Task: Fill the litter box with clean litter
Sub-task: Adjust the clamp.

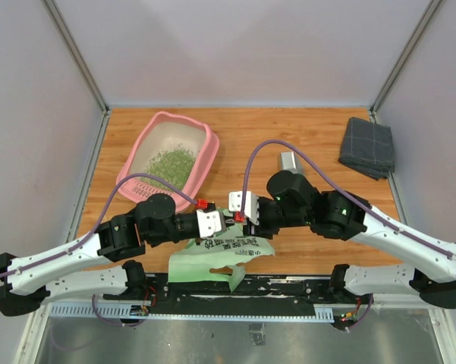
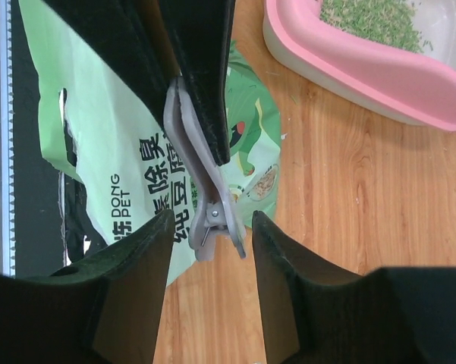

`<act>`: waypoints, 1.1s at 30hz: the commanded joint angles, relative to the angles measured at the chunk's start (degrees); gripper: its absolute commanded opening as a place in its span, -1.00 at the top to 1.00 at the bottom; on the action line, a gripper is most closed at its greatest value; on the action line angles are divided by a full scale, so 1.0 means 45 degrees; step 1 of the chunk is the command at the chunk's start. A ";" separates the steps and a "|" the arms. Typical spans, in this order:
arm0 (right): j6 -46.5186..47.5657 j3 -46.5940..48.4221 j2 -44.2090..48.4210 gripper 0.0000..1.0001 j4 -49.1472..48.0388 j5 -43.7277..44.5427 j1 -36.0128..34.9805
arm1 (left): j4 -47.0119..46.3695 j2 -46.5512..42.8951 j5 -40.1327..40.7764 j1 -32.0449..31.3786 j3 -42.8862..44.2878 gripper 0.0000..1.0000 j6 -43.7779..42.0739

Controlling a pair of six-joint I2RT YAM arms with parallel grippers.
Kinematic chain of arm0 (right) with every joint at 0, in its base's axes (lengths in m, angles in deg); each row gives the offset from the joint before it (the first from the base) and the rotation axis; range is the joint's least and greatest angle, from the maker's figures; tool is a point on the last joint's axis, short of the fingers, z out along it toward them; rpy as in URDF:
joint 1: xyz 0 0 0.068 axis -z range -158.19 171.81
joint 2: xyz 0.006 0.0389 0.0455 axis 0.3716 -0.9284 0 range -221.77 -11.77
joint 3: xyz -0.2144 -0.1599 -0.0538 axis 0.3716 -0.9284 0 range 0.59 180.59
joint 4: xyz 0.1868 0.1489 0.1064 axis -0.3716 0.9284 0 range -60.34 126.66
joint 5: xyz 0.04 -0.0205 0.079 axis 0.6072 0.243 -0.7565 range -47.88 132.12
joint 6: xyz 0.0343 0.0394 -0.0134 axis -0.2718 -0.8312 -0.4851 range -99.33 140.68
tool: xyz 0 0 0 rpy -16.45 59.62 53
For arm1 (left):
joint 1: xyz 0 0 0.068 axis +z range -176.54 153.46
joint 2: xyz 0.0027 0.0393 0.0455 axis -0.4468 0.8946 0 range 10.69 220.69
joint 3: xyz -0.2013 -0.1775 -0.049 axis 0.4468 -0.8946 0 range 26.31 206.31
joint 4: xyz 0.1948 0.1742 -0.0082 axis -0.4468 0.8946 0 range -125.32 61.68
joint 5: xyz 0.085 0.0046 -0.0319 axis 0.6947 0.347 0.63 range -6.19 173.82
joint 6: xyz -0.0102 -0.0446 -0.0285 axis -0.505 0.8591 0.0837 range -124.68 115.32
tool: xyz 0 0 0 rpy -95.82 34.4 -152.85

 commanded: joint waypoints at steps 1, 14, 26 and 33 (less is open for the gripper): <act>-0.0341 0.0775 -0.0457 0.20 0.0721 0.0604 -0.0154 | -0.0414 -0.0086 0.0044 -0.0058 0.0373 1.00 -0.0212; -0.0574 0.0217 -0.0128 0.98 -0.0045 0.0507 -0.0168 | -0.0831 -0.0655 0.0642 -0.0059 0.0158 0.18 0.0112; -0.3076 -0.3181 0.4273 0.98 -0.7619 -0.0361 -0.0154 | -0.4019 -0.3021 0.0662 -0.0060 -0.2130 -0.37 0.2444; -0.3381 -0.3823 0.4793 0.98 -0.8820 -0.1738 -0.0154 | -0.4789 -0.2312 -0.0022 -0.0064 -0.2000 -0.38 0.2566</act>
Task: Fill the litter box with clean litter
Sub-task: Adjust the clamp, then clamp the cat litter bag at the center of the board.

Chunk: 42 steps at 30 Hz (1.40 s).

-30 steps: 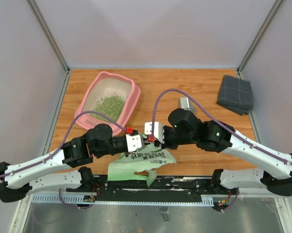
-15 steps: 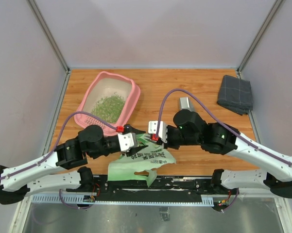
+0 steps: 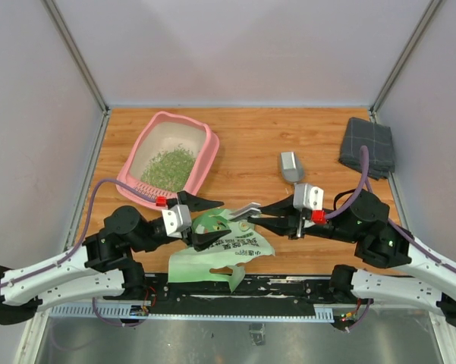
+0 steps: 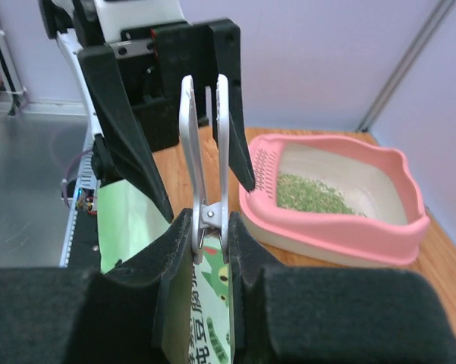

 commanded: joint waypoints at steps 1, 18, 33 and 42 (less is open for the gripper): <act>0.0336 0.0165 -0.0085 0.98 -0.0442 -0.0866 -0.0101 | -0.0804 0.0345 -0.0644 -0.0063 0.0253 -0.38 0.0061; 0.1587 -0.1201 0.1207 0.98 -0.0843 -0.1636 -0.0101 | -0.0154 0.1877 -0.2301 -0.0063 0.0943 -0.34 -0.1799; 0.3867 -0.0190 0.1480 0.98 0.3897 -0.0307 -0.0102 | 0.1487 0.0890 -0.0286 -0.0064 0.1162 -0.28 -0.1807; 0.3105 0.1620 -0.0744 0.98 0.9149 0.1459 -0.0101 | 0.6248 0.2549 0.0102 -0.0447 0.2451 -0.15 0.0269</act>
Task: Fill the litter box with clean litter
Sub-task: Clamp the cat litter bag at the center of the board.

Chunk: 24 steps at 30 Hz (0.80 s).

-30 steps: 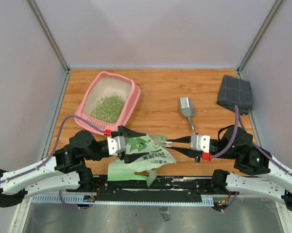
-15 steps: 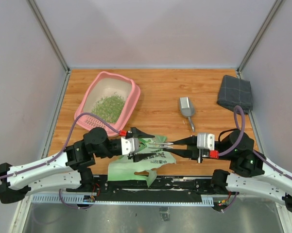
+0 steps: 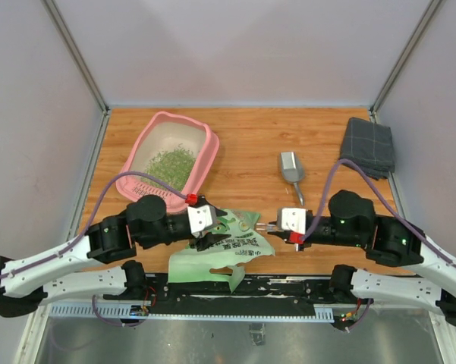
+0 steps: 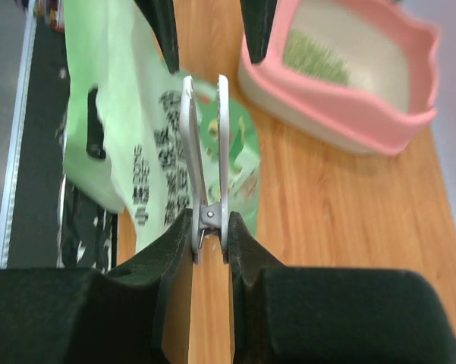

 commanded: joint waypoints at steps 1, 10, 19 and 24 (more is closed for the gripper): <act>-0.0863 0.0398 -0.1098 0.98 0.3210 0.1054 -0.0110 | 0.2177 0.0844 0.0699 -0.0476 -0.0039 -0.15 0.1387; -0.3405 0.2842 -0.2719 0.98 0.6462 0.1825 -0.0144 | 0.1299 0.0866 0.0288 -0.0579 -0.1464 -0.22 0.2344; -0.2341 0.2555 -0.3115 0.98 0.7419 0.2719 -0.0189 | -0.0034 0.0888 0.0511 -0.0620 -0.2688 -0.20 0.2148; -0.2058 0.2139 -0.3078 0.98 0.7339 0.2642 -0.0252 | -0.0361 0.0897 0.0275 -0.0641 -0.2975 -0.06 0.1926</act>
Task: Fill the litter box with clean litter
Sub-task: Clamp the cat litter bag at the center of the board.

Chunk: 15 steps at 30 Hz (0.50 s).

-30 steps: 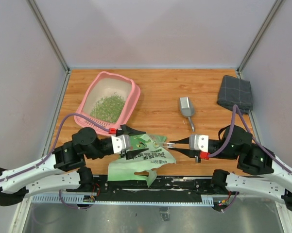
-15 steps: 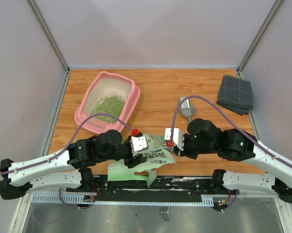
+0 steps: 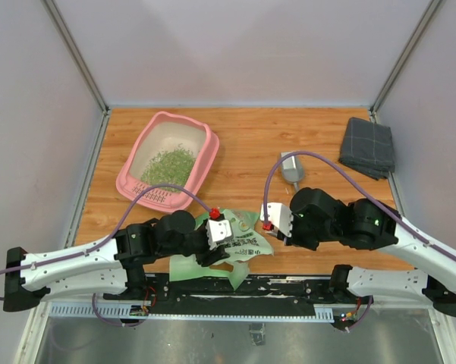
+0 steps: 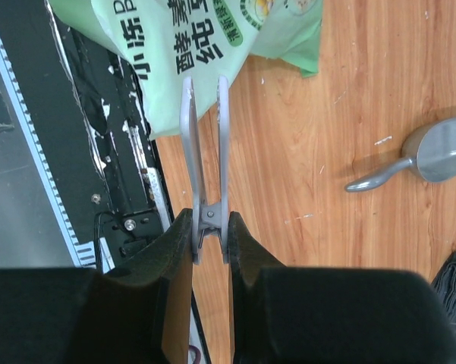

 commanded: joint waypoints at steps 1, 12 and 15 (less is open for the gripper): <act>0.0363 -0.0102 -0.0006 0.98 0.0442 0.0084 -0.0249 | -0.0869 -0.0087 -0.0160 -0.0135 -0.0307 0.00 -0.0330; 0.0449 0.0899 -0.1875 0.98 0.1641 0.0323 -0.0571 | -0.2191 -0.0335 0.0102 -0.0125 -0.0912 0.99 -0.1130; 0.0312 0.1213 -0.2313 0.98 0.1767 0.0323 -0.0739 | -0.2991 -0.0950 0.0327 -0.0130 -0.1288 1.00 -0.1332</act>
